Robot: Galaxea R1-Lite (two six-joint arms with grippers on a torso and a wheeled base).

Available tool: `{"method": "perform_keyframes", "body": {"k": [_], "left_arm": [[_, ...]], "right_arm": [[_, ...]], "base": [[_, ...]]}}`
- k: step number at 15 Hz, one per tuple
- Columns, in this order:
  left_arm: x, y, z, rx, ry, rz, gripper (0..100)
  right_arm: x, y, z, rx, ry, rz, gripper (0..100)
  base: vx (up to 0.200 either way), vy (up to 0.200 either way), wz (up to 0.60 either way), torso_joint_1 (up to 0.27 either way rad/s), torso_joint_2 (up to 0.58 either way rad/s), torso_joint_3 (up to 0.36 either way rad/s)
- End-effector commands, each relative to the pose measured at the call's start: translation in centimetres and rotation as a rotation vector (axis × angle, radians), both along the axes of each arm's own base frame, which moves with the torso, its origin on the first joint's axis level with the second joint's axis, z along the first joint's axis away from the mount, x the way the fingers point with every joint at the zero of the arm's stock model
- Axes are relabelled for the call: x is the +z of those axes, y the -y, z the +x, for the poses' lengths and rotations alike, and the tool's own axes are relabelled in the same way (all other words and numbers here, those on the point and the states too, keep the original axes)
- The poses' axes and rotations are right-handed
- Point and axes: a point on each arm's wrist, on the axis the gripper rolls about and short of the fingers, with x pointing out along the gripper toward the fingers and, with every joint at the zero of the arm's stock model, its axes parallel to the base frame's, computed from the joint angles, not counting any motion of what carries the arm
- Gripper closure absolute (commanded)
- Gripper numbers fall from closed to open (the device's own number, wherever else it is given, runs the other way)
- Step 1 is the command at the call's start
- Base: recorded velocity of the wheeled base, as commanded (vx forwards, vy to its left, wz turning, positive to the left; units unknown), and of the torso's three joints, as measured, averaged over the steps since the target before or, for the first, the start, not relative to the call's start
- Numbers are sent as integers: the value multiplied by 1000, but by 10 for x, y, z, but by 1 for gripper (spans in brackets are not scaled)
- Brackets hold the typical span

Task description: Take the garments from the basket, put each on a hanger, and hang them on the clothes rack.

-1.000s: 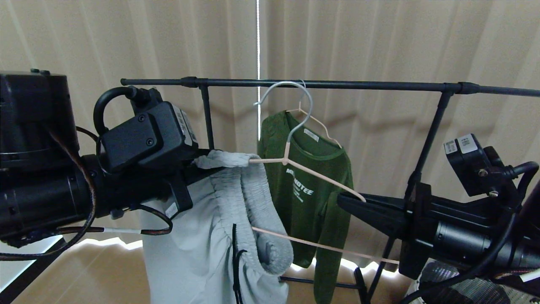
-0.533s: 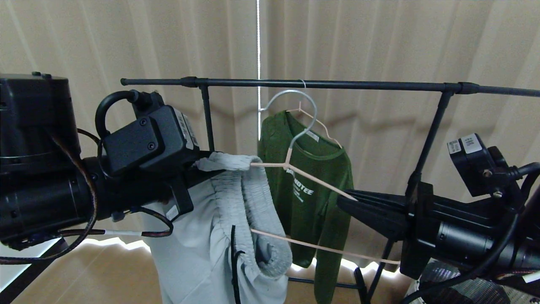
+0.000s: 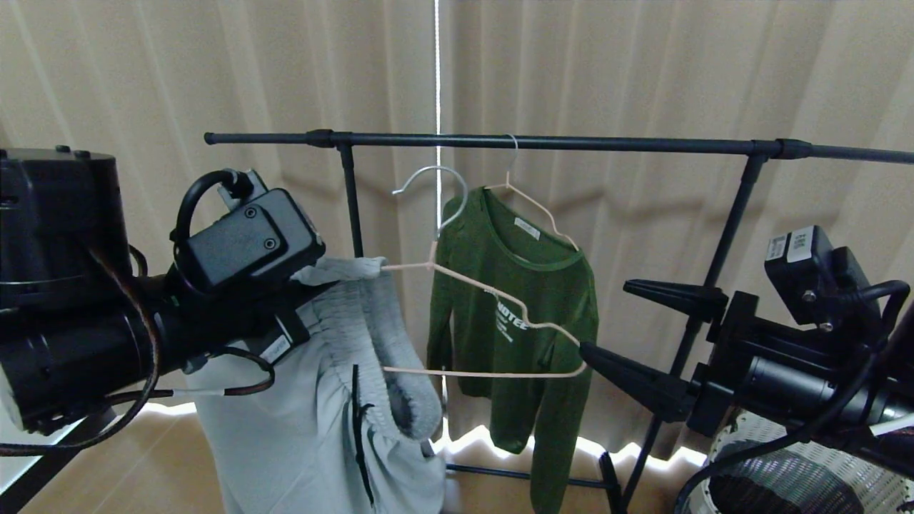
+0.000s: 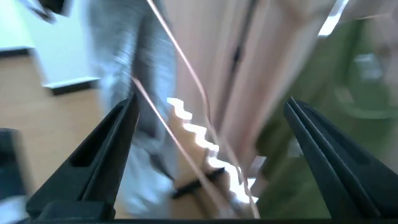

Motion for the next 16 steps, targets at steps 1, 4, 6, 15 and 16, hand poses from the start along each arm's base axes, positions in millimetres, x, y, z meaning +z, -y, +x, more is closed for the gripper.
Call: {"method": "perform_keyframes", "body": {"k": [1, 4, 6, 15, 16], "left_arm": [[-3, -3, -2, 90, -27, -45, 100], [-2, -4, 0, 177, -46, -111, 100], [3, -2, -1, 181, -58, -184, 100], [39, 22, -7, 5, -69, -475, 100], [44, 27, -9, -28, -50, -495, 100]], "right_arm": [[-7, 8, 2, -36, -9, -31, 0], [-13, 11, 0, -45, -27, -45, 0], [-18, 12, -1, -40, -44, -52, 0], [-25, -20, -4, 79, -117, 5, 0], [-25, -25, 1, 85, -92, 20, 0]], "base": [[0, 0, 0, 0, 0, 0], [0, 0, 0, 0, 0, 0], [0, 0, 0, 0, 0, 0], [0, 0, 0, 0, 0, 0], [0, 0, 0, 0, 0, 0]]}}
